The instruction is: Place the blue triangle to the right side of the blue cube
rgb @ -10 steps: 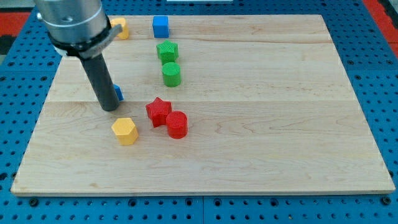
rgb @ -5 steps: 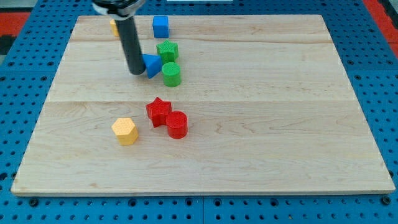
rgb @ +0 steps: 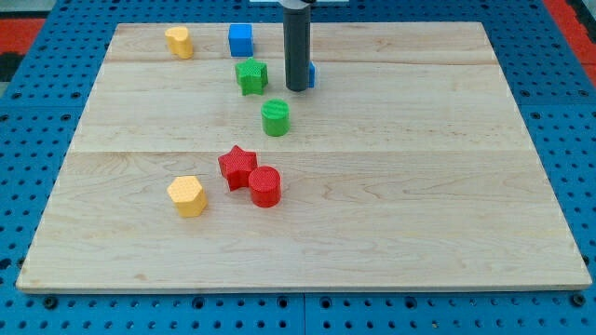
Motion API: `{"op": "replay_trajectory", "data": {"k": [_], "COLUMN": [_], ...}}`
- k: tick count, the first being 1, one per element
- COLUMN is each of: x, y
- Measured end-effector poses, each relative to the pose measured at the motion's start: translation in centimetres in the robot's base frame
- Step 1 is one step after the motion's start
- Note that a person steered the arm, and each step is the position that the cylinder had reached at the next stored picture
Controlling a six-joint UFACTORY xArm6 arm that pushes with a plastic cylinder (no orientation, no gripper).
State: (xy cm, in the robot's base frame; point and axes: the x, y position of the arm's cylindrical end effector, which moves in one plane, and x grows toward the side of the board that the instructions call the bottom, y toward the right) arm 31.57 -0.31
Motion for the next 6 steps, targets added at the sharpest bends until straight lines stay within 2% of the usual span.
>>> {"op": "replay_trajectory", "data": {"k": [2,4,6], "x": [-5.1,-6.3,-1.9], "y": [1.8,7.5,18.6]}}
